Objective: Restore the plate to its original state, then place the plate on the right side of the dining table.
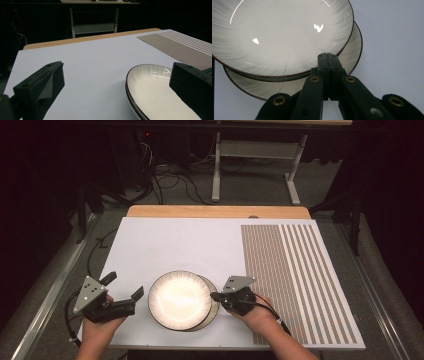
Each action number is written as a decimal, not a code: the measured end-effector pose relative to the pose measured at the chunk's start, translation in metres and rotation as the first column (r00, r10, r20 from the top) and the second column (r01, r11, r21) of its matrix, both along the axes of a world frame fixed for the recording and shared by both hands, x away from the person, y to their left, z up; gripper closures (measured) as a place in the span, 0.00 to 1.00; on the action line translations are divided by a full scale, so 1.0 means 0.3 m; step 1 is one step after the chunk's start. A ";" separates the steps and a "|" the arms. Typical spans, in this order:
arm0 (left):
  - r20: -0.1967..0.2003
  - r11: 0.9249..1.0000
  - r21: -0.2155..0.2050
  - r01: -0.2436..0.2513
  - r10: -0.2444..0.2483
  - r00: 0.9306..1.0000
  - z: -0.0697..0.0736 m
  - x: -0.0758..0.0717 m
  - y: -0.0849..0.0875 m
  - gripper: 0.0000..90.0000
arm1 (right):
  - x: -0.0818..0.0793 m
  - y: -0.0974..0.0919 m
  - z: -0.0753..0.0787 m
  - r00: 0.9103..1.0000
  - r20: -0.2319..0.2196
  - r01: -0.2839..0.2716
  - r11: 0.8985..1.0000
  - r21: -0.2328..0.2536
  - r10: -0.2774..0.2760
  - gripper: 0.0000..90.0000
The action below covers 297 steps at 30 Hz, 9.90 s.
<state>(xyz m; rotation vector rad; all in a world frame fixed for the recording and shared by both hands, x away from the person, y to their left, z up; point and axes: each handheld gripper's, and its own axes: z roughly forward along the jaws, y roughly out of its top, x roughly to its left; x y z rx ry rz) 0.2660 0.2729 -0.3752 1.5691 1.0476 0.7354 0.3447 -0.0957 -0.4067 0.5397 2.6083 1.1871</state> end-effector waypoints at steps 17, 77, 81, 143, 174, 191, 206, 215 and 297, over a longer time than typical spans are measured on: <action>0.002 1.000 -0.002 0.002 -0.002 1.000 0.001 -0.001 -0.001 0.01 | -0.005 -0.014 0.005 1.000 -0.004 0.016 1.000 0.006 -0.016 1.00; -0.030 0.998 0.010 0.066 -0.065 0.997 -0.034 0.035 -0.058 0.00 | -0.084 -0.359 0.130 0.951 0.085 0.266 0.928 0.260 -0.297 0.46; -0.025 0.998 0.006 0.068 -0.067 0.997 -0.030 0.031 -0.059 0.00 | -0.095 -0.375 0.122 0.946 0.086 0.277 0.918 0.283 -0.312 0.19; -0.030 0.993 0.004 0.114 -0.114 0.993 -0.018 0.042 -0.078 0.00 | -0.046 -0.154 0.149 0.987 0.061 0.133 0.975 0.179 -0.146 1.00; 0.002 0.994 0.004 0.113 -0.113 0.994 -0.007 0.029 -0.073 0.00 | -0.031 -0.060 0.027 0.998 -0.032 0.050 0.998 0.035 -0.049 1.00; -0.002 0.994 -0.001 0.114 -0.114 0.994 -0.008 0.030 -0.071 0.00 | -0.031 -0.048 0.021 0.999 -0.037 0.036 0.999 0.031 -0.035 1.00; -0.005 0.994 -0.005 0.113 -0.113 0.994 -0.008 0.031 -0.063 0.00 | -0.041 0.007 -0.001 0.998 -0.063 0.008 1.000 0.029 -0.006 1.00; -0.010 0.994 -0.009 0.113 -0.113 0.994 -0.009 0.034 -0.065 0.00 | -0.036 0.010 -0.002 0.998 -0.065 0.011 0.999 0.039 -0.009 1.00; -0.543 0.955 -0.238 0.175 -0.281 0.792 -0.084 0.140 -0.053 0.80 | -0.048 0.081 -0.016 0.998 -0.056 -0.023 1.000 0.003 0.023 1.00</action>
